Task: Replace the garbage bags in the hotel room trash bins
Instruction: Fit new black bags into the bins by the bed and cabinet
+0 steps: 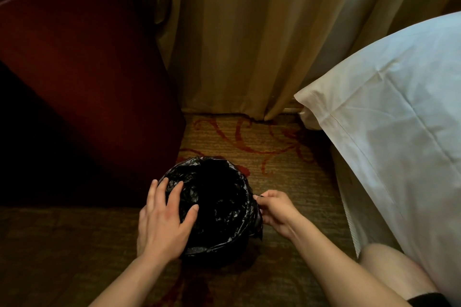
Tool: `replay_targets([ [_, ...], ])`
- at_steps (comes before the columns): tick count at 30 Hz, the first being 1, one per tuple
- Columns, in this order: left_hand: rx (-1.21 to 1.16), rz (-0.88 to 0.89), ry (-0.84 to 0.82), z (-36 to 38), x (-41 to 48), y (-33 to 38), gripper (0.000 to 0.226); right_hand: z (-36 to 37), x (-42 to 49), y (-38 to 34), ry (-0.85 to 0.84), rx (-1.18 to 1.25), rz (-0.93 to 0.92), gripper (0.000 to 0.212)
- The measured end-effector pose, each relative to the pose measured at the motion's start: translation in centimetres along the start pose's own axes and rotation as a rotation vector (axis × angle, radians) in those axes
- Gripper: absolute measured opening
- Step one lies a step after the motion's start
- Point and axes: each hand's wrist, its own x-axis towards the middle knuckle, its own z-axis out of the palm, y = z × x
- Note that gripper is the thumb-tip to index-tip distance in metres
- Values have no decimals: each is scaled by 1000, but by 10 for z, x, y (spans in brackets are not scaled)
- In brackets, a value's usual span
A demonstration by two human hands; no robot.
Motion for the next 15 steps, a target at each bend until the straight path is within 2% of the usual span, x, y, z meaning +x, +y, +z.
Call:
replay_targets([
  [3, 4, 1, 0, 1, 0, 1, 83, 5, 11, -2, 5, 17, 111, 21],
  [6, 5, 2, -1, 2, 0, 0, 83, 8, 10, -8, 40, -29, 112, 22],
  [8, 11, 1, -1, 3, 1, 0, 83, 9, 4, -10, 79, -166, 16, 20],
  [11, 0, 4, 17, 3, 1, 1, 83, 12, -2, -2, 198, -510, -304, 16],
  [15, 5, -3, 12, 3, 1, 1, 80, 15, -9, 17, 302, -536, -479, 17],
])
